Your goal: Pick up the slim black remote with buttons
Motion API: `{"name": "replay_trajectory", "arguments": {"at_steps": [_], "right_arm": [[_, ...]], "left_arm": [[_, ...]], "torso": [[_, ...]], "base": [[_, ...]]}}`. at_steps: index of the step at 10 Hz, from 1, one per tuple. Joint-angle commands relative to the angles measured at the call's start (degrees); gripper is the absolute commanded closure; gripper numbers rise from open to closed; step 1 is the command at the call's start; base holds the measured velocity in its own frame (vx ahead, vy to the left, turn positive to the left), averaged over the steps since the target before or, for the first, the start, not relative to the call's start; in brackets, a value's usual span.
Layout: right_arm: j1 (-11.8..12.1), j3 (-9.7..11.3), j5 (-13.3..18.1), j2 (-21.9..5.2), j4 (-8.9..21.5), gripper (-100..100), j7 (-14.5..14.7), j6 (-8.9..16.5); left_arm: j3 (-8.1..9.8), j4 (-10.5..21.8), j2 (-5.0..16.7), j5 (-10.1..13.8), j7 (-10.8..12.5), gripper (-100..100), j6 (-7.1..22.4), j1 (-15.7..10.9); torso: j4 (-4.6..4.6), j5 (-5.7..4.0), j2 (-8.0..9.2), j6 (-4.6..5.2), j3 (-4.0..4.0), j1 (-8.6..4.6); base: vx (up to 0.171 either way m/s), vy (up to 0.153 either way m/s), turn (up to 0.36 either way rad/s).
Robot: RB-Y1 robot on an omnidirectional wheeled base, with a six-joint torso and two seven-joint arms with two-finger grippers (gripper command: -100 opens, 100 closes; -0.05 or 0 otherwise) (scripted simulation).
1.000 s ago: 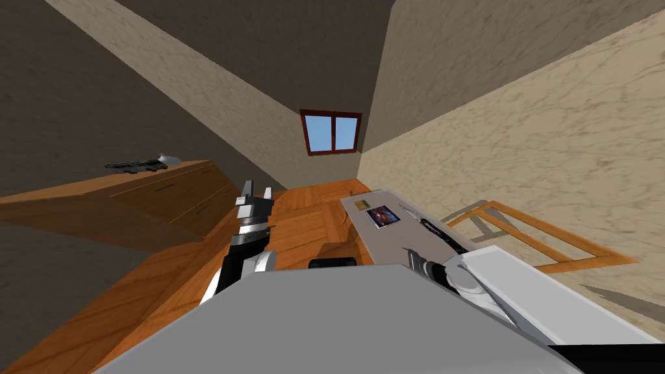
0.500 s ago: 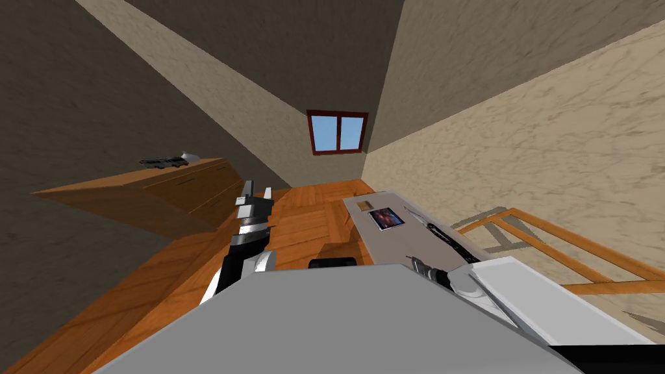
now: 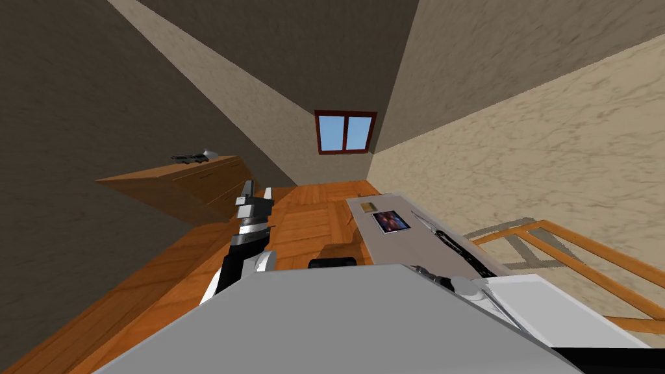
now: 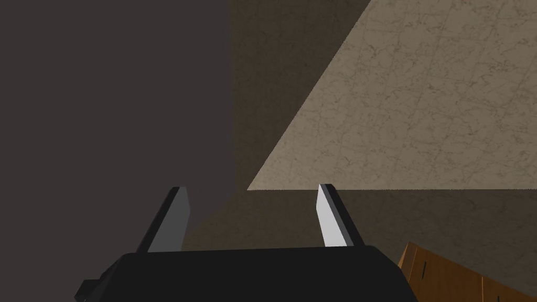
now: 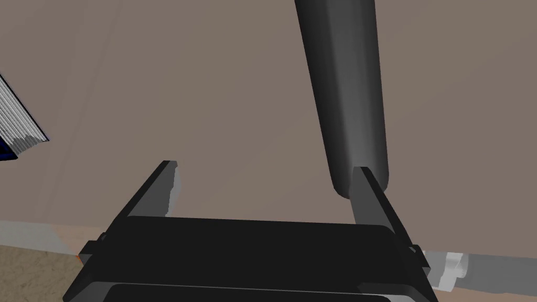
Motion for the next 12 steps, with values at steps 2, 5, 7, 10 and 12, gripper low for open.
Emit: {"name": "replay_trajectory", "arguments": {"at_steps": [2,5,7,10,12], "right_arm": [[-0.5,-1.1,3.7,-0.1,3.1,-100,2.3,-0.2],[-1.1,-2.2,6.9,-0.1,6.2,-100,4.3,-0.2],[-1.5,-2.9,9.2,0.0,8.4,-100,5.8,-0.1],[-2.0,-3.4,10.0,0.0,10.7,-100,7.4,0.5],[-2.2,-2.4,11.4,0.9,9.3,-100,6.8,0.3]], "left_arm": [[0.0,0.0,0.0,0.0,0.0,0,0.0,0.0],[0.0,0.0,0.0,0.0,0.0,0,0.0,0.0],[0.0,0.0,0.0,0.0,0.0,0,0.0,0.0],[0.01,0.0,0.0,0.0,0.0,0,0.0,0.0],[0.0,0.0,0.0,0.0,0.0,0,0.0,0.0]], "torso": [[0.0,0.0,-0.02,0.03,-0.01,0.04],[0.0,0.02,-0.04,0.01,-0.01,0.09],[-0.01,0.02,-0.05,0.01,-0.02,0.09],[-0.01,0.01,-0.05,0.05,-0.02,0.08],[-0.02,0.04,-0.14,0.04,-0.07,0.2]], "base": [[-0.029,-0.04,0.123],[-0.031,-0.035,0.138],[-0.029,-0.041,0.156],[-0.024,-0.034,0.075],[0.008,-0.012,-0.125]]}}
